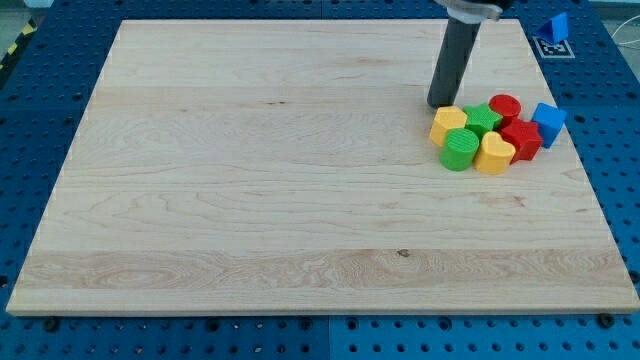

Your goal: Move your arm towards the blue cube

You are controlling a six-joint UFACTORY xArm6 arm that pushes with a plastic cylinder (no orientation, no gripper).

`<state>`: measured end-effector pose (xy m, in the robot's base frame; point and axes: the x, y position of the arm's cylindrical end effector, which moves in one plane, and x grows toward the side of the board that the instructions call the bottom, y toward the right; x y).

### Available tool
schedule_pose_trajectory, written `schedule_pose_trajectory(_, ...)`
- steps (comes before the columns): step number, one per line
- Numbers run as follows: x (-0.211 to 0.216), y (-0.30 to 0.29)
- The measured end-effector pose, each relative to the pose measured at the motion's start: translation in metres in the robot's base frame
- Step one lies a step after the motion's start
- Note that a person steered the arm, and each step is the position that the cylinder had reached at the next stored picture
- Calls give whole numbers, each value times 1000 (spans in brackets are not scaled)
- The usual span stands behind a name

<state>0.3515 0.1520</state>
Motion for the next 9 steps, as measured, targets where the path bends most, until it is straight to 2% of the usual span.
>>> schedule_pose_trajectory(2,-16,47)
schedule_pose_trajectory(3,-32,42)
schedule_pose_trajectory(5,-57,-27)
schedule_pose_trajectory(6,-97,-33)
schedule_pose_trajectory(7,-138,-30)
schedule_pose_trajectory(8,-160,-16)
schedule_pose_trajectory(9,-150,25)
